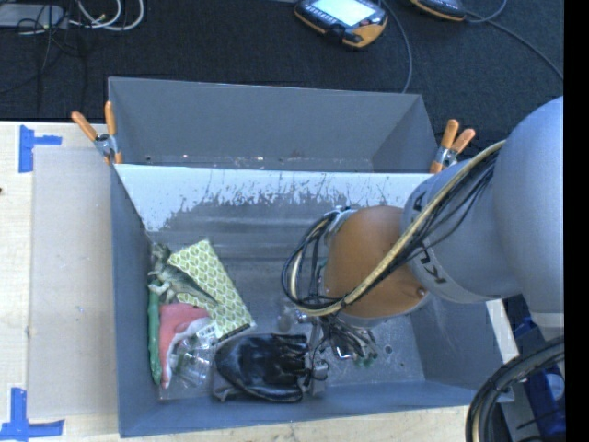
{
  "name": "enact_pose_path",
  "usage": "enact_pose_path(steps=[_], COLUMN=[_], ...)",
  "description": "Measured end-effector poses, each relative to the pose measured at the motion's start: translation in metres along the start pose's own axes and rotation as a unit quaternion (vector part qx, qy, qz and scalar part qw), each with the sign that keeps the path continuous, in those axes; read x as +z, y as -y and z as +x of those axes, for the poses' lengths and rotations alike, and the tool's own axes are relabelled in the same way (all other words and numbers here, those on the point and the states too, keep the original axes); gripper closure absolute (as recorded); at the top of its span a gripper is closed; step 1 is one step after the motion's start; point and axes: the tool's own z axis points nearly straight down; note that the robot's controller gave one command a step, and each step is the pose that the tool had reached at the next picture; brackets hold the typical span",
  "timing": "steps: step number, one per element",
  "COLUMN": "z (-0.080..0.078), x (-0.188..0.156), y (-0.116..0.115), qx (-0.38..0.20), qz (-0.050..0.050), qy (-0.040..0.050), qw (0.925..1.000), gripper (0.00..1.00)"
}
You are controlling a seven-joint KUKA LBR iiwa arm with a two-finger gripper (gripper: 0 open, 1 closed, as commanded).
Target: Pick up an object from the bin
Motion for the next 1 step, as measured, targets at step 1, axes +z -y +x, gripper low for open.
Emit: enact_pose_path(steps=[1], z=[0.0108], x=[-0.0013], y=[-0.0106], qx=[0.124], qz=[0.001], qy=[-0.002], qw=[0.9922], gripper=[1.0])
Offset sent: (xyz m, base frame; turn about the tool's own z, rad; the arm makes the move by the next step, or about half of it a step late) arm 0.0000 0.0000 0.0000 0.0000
